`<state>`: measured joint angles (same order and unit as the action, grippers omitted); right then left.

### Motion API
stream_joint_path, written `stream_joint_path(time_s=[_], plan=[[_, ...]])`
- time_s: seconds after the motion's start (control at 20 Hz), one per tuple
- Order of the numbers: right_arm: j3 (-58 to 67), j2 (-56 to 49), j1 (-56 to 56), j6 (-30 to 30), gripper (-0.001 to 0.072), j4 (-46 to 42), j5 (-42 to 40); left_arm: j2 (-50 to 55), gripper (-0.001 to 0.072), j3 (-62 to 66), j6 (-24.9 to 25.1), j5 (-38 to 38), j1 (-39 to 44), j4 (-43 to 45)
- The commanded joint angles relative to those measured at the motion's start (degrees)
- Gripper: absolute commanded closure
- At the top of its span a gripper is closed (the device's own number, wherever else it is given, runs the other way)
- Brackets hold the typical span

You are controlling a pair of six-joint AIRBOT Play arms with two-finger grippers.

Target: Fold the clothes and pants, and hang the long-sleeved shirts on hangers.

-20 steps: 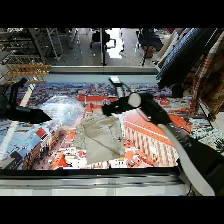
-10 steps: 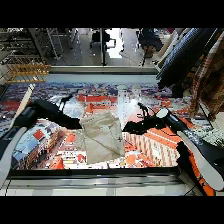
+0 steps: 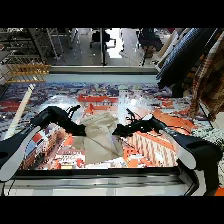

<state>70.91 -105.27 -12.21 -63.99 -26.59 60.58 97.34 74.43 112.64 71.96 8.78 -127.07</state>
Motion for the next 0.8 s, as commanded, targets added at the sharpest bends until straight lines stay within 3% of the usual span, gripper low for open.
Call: stream_joint_path(time_s=[0.0,0.2,0.4,0.6,0.75], plan=[[5.5,-1.0,-2.1,-1.6,0.0698,1.1,3.7,-3.0,0.0691,0.0,1.2,9.0,0.0,-0.5],[8.4,12.3,2.3,-9.6,0.0698,-8.6,7.8,-13.5,0.0691,0.0,2.2,13.4,0.0,-0.5],[9.9,32.9,17.3,-19.8,0.0698,-21.1,13.2,-24.0,0.0691,0.0,2.2,16.5,0.0,-0.5],[9.9,47.1,45.5,-20.5,0.0700,-23.4,20.7,-29.7,0.0691,0.0,2.2,16.6,0.0,-0.5],[9.9,49.9,69.9,-16.0,0.0699,-23.7,26.7,-30.2,0.0690,-0.1,2.3,16.5,0.0,-0.5]])
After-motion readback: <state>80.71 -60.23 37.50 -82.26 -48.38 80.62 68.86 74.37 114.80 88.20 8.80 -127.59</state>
